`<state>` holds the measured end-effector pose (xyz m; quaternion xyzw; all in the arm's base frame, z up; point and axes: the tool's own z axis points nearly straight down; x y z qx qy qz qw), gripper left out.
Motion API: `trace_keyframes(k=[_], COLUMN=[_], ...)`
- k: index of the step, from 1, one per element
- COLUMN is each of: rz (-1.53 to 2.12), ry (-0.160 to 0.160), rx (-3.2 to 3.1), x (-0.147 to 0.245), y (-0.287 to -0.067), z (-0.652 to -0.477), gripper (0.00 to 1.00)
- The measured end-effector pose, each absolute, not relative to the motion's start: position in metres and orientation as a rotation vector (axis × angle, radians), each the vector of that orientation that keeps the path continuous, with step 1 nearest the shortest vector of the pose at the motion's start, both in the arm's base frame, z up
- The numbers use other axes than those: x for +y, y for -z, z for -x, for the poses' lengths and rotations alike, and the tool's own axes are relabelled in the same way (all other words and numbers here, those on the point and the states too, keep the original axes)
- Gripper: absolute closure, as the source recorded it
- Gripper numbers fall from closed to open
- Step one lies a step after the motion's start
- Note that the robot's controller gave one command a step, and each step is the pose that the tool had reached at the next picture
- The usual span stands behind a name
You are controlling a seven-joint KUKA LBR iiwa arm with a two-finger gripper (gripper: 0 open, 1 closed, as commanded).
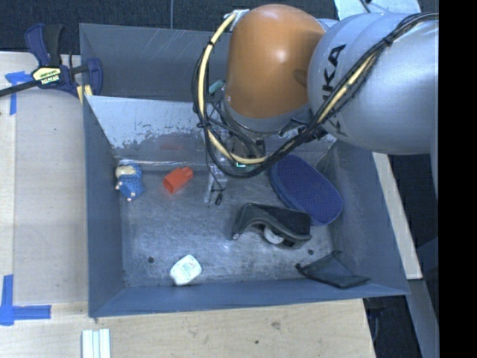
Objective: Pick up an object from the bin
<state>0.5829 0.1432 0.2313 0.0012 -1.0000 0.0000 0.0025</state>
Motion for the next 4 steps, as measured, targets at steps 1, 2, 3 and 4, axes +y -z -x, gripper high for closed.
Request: trace_keyframes(k=[1,2,3,4], rz=[-0.166,-0.155,-0.158,-0.141], ry=[-0.001,-0.002,0.002,0.004], rx=[-3.132,-3.139,-3.14,-3.15], x=[0.192,0.142,0.146,0.164], y=[-0.065,-0.071,-0.072,-0.224], z=[-0.605,-0.606,-0.606,-0.563], gripper=[0.0,0.0,1.0,1.0])
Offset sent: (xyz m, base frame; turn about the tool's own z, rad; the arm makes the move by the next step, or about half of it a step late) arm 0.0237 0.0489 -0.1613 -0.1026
